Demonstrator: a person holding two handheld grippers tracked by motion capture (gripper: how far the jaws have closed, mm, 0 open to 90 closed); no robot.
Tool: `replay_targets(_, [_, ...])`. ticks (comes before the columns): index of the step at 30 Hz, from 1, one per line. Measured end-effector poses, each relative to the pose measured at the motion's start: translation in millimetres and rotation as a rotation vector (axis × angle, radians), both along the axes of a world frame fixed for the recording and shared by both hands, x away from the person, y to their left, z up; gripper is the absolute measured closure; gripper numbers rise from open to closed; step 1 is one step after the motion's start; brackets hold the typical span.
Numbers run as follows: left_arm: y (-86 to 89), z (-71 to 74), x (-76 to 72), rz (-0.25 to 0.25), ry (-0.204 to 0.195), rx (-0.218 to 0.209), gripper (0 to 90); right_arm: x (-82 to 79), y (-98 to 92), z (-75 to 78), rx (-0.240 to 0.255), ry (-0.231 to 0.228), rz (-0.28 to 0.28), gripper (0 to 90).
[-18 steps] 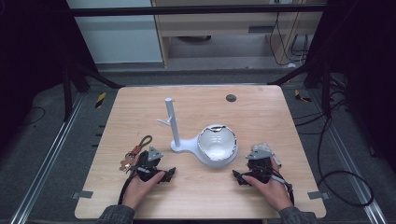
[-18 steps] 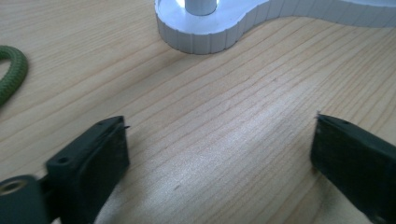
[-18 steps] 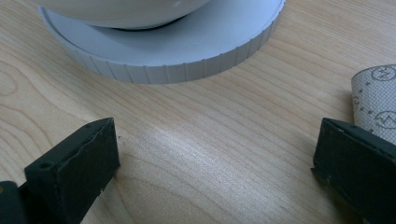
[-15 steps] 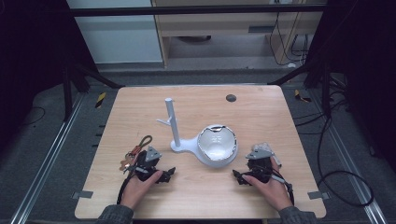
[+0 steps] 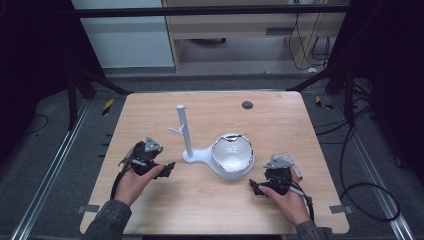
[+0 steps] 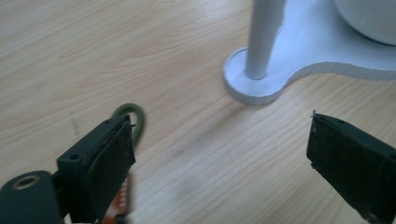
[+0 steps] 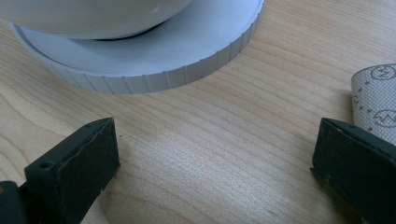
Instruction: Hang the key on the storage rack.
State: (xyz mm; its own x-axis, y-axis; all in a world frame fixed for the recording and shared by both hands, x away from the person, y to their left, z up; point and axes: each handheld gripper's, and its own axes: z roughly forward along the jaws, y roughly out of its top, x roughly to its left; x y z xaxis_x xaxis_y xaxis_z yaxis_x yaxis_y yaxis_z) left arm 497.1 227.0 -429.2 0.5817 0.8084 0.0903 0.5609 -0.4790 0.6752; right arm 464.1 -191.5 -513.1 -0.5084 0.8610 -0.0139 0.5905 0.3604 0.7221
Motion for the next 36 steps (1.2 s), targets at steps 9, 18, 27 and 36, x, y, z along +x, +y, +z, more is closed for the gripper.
replay_targets(9, [37.2,7.0,14.6,0.029,0.091,0.077,13.8,-0.1,0.0,0.1,-0.001,0.000,-0.002,0.5])
replay_targets(18, [47.9,1.5,30.3,0.060,0.174,0.100,23.5,0.0,0.5,0.2,0.004,0.006,-0.005,0.3])
replay_targets(27, [51.4,-9.5,45.8,0.063,0.239,0.128,37.7,0.1,0.5,0.3,0.003,0.007,-0.005,0.3])
replay_targets(36, [55.9,-24.0,61.6,0.049,0.313,0.180,43.6,0.2,0.4,0.2,0.003,0.006,-0.004,0.3])
